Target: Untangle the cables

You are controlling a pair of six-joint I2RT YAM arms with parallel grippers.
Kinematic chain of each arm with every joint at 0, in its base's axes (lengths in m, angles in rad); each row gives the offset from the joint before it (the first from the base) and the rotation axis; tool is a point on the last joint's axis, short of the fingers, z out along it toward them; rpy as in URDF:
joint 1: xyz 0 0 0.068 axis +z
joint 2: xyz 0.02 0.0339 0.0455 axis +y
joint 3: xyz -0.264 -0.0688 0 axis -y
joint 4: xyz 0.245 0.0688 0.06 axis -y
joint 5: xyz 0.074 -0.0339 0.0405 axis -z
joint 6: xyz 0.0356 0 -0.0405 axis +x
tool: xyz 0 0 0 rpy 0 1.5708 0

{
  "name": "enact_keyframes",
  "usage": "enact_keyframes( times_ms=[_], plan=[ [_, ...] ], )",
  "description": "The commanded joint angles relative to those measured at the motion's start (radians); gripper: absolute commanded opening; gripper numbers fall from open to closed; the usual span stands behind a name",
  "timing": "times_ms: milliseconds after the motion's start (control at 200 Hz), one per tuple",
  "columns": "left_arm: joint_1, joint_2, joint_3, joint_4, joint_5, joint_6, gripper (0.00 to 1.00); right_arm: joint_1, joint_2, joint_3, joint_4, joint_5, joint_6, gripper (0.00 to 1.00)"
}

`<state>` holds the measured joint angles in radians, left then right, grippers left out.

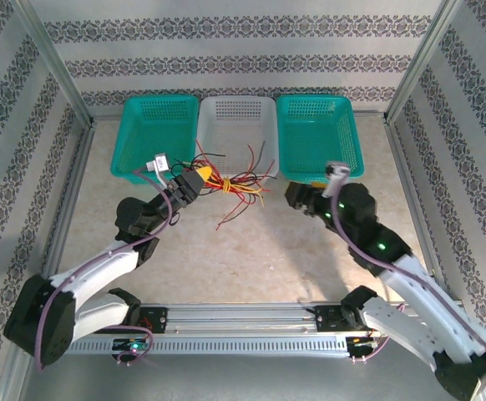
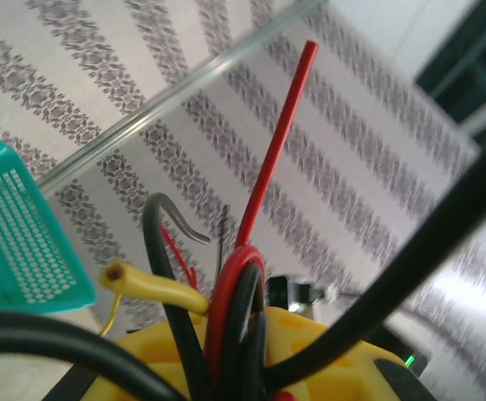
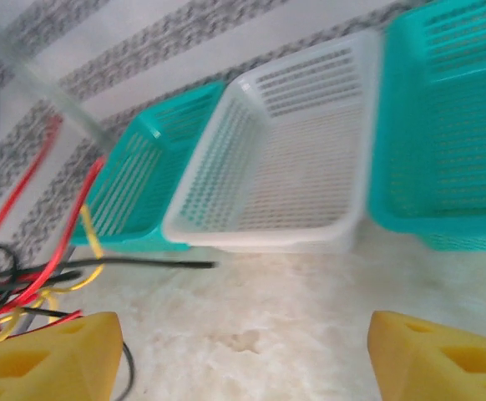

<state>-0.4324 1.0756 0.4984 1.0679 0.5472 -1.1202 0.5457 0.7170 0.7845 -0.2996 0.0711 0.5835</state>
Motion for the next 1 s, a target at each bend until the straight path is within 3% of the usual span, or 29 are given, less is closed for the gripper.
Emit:
enact_keyframes(
  times_ms=[0,85,180,380,510,595,665,700,745,859,994],
  plan=[
    [-0.009,-0.073,0.089,-0.284,0.2,0.393,0.0,-0.065,-0.07,0.065,-0.255,0.013,-0.034,0.8],
    [-0.008,-0.039,0.165,-0.368,0.384,0.484,0.0,-0.121,0.011,0.184,-0.317,-0.18,-0.049,0.77],
    [-0.008,0.01,0.221,-0.352,0.537,0.486,0.0,-0.172,0.149,0.324,-0.327,-0.418,-0.038,0.72],
    [-0.007,0.042,0.281,-0.413,0.66,0.606,0.0,-0.241,0.404,0.506,-0.267,-0.791,0.008,0.67],
    [-0.008,0.018,0.302,-0.624,0.67,0.881,0.0,-0.247,0.567,0.519,-0.204,-0.953,0.078,0.56],
    [-0.037,-0.044,0.284,-0.822,0.529,1.221,0.0,-0.221,0.637,0.508,-0.211,-0.94,0.074,0.5],
    [-0.117,-0.086,0.258,-0.985,0.218,1.582,0.0,-0.206,0.667,0.504,-0.24,-0.9,0.04,0.47],
    [-0.143,-0.094,0.234,-1.005,0.132,1.709,0.0,-0.202,0.674,0.5,-0.252,-0.878,0.028,0.45],
    [-0.151,-0.094,0.194,-0.952,0.049,1.779,0.0,-0.199,0.679,0.497,-0.259,-0.856,0.02,0.43],
    [-0.19,-0.099,0.048,-0.626,-0.099,1.898,0.0,-0.195,0.674,0.505,-0.284,-0.81,0.004,0.41],
    [-0.273,-0.051,0.06,-0.671,-0.19,2.158,0.0,-0.16,0.674,0.581,-0.369,-0.738,-0.051,0.4]
  ],
)
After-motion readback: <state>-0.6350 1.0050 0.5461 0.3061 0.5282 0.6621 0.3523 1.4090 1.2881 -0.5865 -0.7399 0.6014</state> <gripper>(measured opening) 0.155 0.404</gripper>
